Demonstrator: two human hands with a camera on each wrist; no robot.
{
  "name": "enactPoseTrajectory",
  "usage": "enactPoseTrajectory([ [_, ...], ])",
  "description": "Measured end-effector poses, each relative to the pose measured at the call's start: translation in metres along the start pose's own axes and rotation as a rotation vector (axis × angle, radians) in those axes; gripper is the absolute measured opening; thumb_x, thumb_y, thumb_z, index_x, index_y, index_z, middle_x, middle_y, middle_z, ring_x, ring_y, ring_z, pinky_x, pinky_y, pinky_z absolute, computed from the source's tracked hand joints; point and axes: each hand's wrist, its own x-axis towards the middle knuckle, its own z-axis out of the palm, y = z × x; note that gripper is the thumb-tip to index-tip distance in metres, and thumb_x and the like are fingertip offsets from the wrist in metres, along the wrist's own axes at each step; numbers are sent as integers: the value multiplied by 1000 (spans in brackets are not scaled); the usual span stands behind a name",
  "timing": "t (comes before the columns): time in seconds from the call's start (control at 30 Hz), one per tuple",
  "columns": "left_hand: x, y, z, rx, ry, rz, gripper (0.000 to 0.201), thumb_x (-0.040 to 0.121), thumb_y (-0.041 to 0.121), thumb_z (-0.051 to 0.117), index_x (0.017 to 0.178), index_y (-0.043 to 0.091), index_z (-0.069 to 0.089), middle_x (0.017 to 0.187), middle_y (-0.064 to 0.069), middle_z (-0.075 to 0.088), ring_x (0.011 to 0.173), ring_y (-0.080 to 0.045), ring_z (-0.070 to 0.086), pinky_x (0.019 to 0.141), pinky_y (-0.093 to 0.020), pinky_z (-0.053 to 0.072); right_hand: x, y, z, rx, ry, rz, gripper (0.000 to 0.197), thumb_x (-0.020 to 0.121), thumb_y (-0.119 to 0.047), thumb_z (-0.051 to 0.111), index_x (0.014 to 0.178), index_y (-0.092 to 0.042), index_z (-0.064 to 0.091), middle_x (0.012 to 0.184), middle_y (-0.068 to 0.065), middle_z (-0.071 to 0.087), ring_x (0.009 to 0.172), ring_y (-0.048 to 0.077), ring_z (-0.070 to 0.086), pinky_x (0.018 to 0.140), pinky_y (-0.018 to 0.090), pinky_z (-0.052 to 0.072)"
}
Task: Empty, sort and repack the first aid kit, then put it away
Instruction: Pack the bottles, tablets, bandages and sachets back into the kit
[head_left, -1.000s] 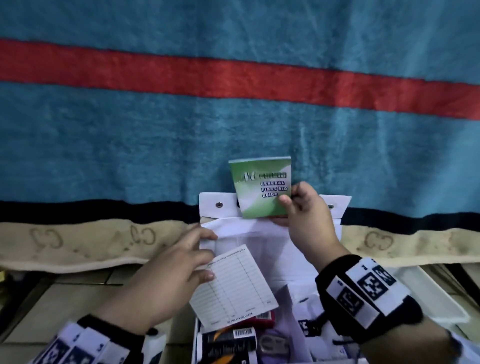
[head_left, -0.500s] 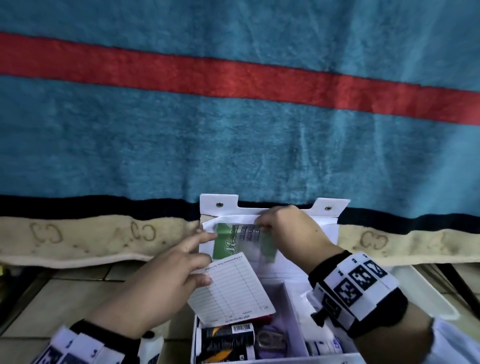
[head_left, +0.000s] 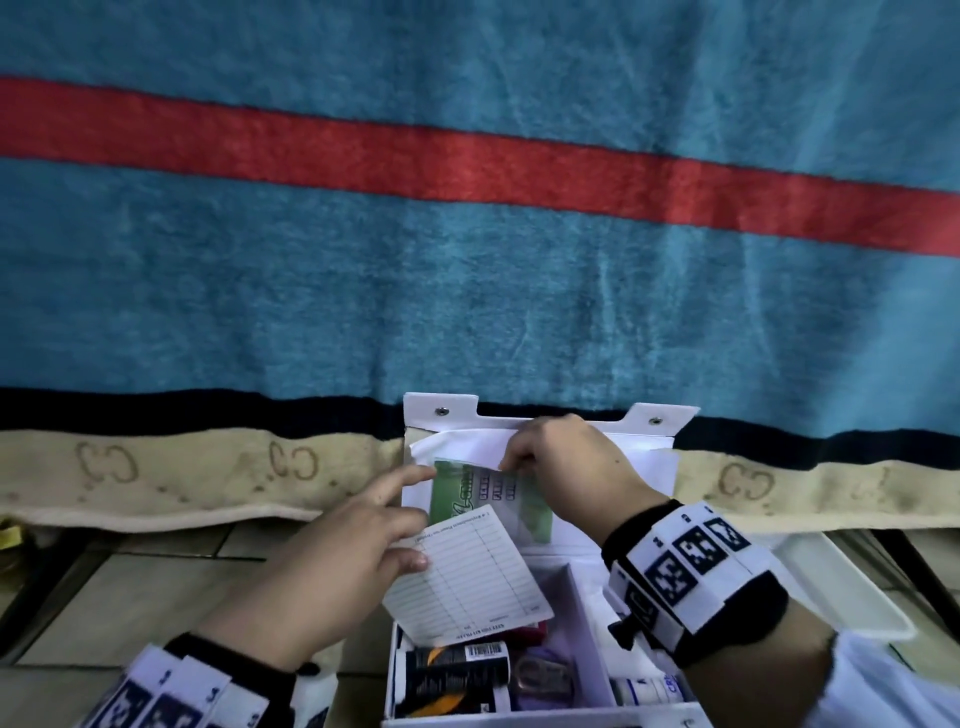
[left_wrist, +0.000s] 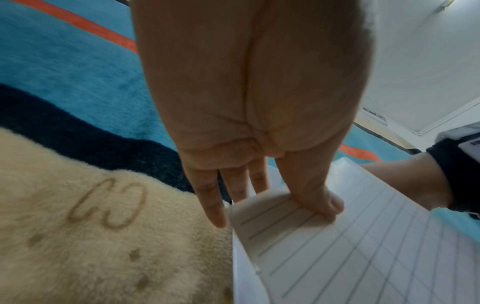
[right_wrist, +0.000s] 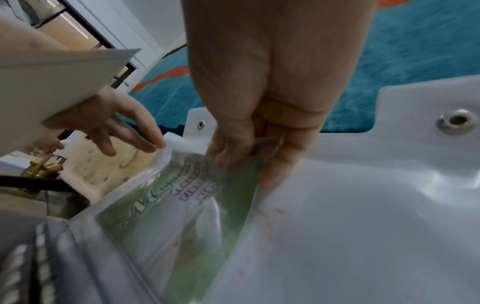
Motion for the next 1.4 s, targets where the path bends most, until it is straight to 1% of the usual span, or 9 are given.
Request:
enactPoseTrajectory([
  [0.17, 2, 4, 3, 16, 40, -27, 31, 88, 33, 60, 66, 16, 48, 145, 30, 20, 111, 2, 51, 91, -27, 41, -2, -5, 6, -80, 24, 0, 29, 82, -10, 53, 95, -27, 72, 102, -1, 69, 97, 22, 61, 75, 23, 43],
  [0.37, 2, 12, 5, -40, 103, -52, 27, 89, 30, 60, 66, 29, 47, 137, 32, 27, 116, 0, 48, 95, -25, 40, -9, -2, 2, 117, 68, 86, 26, 90, -14, 55, 110, -26, 66, 113, -2, 67, 105, 16, 61, 88, 25, 47],
  [0.53, 6, 14, 11, -239, 217, -94, 11, 90, 19, 60, 99, 20, 66, 128, 25, 39, 115, 3, 44, 92, -15, 32, -41, -7, -21, 541, 423, 280, 23, 93, -30, 54, 83, -16, 68, 74, -1, 65, 71, 14, 58, 63, 21, 40],
  [0.63, 9, 22, 13, -316, 307, -162, 20, 91, 19, 57, 109, 16, 66, 126, 18, 44, 115, -3, 45, 95, -19, 34, -70, -11, -25, 629, 146, 442, 29, 84, -43, 62, 80, -16, 68, 72, 0, 68, 60, 11, 54, 53, 22, 39],
  [0.77, 14, 32, 15, -289, 347, -238, 21, 93, 24, 53, 107, 13, 64, 120, 15, 46, 109, -6, 46, 89, -23, 39, -72, -12, -3, 993, -141, 407, 15, 81, -17, 71, 95, -14, 69, 90, 2, 73, 70, 10, 61, 55, 14, 44],
  [0.9, 11, 32, 12, -223, 338, -232, 22, 89, 36, 57, 108, 25, 55, 117, 14, 51, 106, -14, 54, 91, -38, 47, -64, -1, 15, 1299, 92, 371, 19, 87, -1, 59, 102, -9, 67, 95, 1, 75, 78, 9, 67, 60, 14, 50],
  [1.0, 7, 33, 9, 25, 286, -207, 56, 88, 42, 56, 136, 43, 27, 134, 22, 36, 121, -14, 38, 101, -38, 38, -55, 16, 9, 1446, 361, 327, 24, 91, 2, 50, 108, -8, 64, 100, 4, 74, 90, 18, 69, 71, 25, 59],
  [1.1, 13, 38, 12, 224, 258, -186, 65, 90, 32, 50, 144, 39, 14, 136, 16, 25, 124, -13, 29, 103, -35, 32, -42, 30, -2, 1567, 510, 251, 26, 95, -1, 43, 105, -17, 61, 102, 1, 72, 93, 17, 68, 81, 33, 56],
  [1.4, 25, 44, 12, 351, 190, -244, 61, 86, 18, 44, 141, 32, 22, 122, 5, 26, 119, -16, 28, 97, -36, 27, -30, 65, -26, 1167, 586, 304, 23, 95, -4, 48, 89, -25, 55, 95, -5, 66, 90, 12, 62, 92, 43, 51],
])
